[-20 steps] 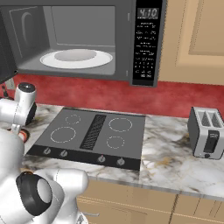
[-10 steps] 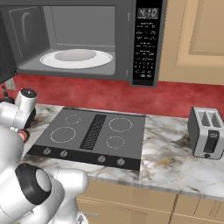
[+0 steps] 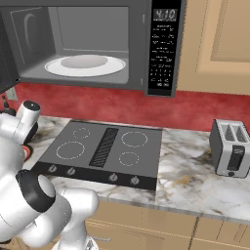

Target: Pick the sweet potato from the counter and place it in the microwave. Then turn on the microwave.

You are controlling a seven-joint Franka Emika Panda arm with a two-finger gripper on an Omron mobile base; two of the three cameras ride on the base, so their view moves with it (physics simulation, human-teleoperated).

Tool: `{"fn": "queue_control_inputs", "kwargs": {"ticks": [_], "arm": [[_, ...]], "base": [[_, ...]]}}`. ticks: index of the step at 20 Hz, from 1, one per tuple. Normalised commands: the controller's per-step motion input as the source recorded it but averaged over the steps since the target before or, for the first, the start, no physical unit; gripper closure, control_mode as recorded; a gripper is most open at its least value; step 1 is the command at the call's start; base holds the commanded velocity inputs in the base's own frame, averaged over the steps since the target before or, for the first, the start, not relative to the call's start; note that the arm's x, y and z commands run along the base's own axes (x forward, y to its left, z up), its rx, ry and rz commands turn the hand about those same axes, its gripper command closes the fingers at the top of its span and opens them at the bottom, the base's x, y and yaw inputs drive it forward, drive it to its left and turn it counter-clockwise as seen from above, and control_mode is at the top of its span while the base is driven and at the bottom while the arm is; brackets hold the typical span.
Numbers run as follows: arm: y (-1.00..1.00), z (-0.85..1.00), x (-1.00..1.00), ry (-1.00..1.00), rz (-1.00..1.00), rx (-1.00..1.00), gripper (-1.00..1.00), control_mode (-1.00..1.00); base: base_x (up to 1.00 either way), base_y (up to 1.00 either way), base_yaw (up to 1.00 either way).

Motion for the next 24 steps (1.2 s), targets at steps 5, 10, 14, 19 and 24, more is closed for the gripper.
{"fn": "queue_control_inputs", "kwargs": {"ticks": [5,10,14,19,24], "arm": [[0.22,-0.14,0.11,0.03,0.03,0.0,-1.0,-1.0],[0.15,-0.22,0.11,0.0,0.02,0.0,-1.0,-1.0],[0.05,-0.31,0.2,0.0,0.03,0.0,-1.0,-1.0],[0.05,-0.27,0.23,0.0,0.03,0.0,-1.0,-1.0],[0.17,-0.24,0.27,0.0,0.06,0.02,-1.0,-1.0]], "base": [[0.0,0.0,0.0],[0.0,0.0,0.0],[0.0,0.0,0.0],[0.0,0.0,0.0],[0.0,0.0,0.0]]}}
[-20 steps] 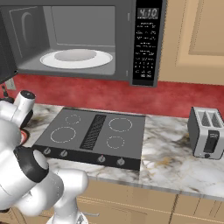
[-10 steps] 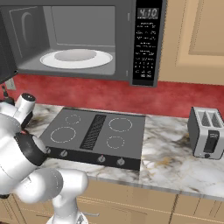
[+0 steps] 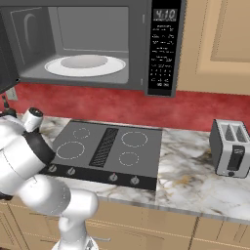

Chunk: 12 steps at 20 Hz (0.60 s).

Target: Pick the sweet potato from the counter and place it in the microwave. Then turn on the microwave.

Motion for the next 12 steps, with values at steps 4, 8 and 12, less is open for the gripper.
{"fn": "queue_control_inputs", "kwargs": {"ticks": [4,8,12], "arm": [[0.25,-0.24,0.28,0.0,0.05,0.03,-1.0,-1.0],[0.27,-0.24,0.24,0.02,0.03,0.02,-1.0,-1.0],[0.38,-0.24,0.23,0.04,0.01,0.01,-1.0,-1.0]], "base": [[0.0,0.0,0.0],[0.0,0.0,0.0],[0.0,0.0,0.0]]}}
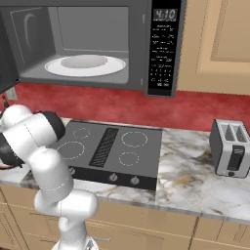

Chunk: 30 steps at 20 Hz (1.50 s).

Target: Pick the sweet potato from the counter and place it in the microwave. Then turn on the microwave.

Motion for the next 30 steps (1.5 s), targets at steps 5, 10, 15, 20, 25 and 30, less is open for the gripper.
{"fn": "queue_control_inputs", "kwargs": {"ticks": [5,10,15,20,25,30], "arm": [[0.36,-0.18,0.19,0.01,0.0,0.01,-1.0,-1.0],[0.24,-0.19,0.22,0.0,0.0,0.0,-1.0,-1.0],[0.18,-0.17,0.25,0.0,0.0,0.0,-1.0,-1.0],[0.14,-0.21,0.25,0.01,0.0,0.0,-1.0,-1.0],[0.21,-0.3,0.17,0.04,0.0,0.0,1.0,-1.0],[0.09,-0.09,0.07,0.02,0.0,0.0,1.0,-1.0]], "base": [[0.0,0.0,0.0],[0.0,0.0,0.0],[0.0,0.0,0.0],[0.0,0.0,0.0],[0.0,0.0,0.0],[0.0,0.0,0.0]]}}
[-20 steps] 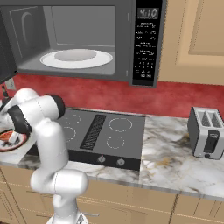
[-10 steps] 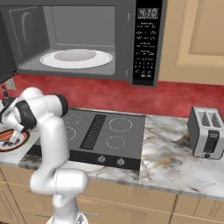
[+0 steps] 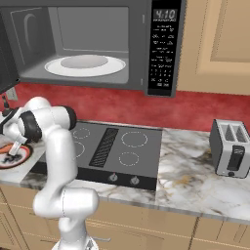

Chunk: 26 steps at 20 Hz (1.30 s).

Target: Pick the sweet potato from the counter and place it in the microwave. Then turn on the microwave.

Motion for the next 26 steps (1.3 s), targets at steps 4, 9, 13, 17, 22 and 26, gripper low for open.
{"fn": "queue_control_inputs", "kwargs": {"ticks": [4,9,13,17,22,26], "arm": [[-0.2,0.01,-0.03,0.0,0.0,0.0,1.0,-1.0],[-0.58,0.12,-0.26,0.0,-0.03,0.0,1.0,-1.0],[-0.79,0.28,-0.41,-0.01,-0.04,0.0,1.0,-1.0],[-0.88,0.44,-0.61,0.0,-0.06,0.01,1.0,-1.0],[-0.9,0.54,-0.75,0.0,-0.09,0.06,1.0,-1.0],[-0.96,0.78,-0.64,0.0,-0.14,0.11,1.0,-1.0]], "base": [[0.0,0.0,0.0],[0.0,0.0,0.0],[0.0,0.0,0.0],[0.0,0.0,0.0],[0.0,0.0,0.0],[0.0,0.0,0.0]]}}
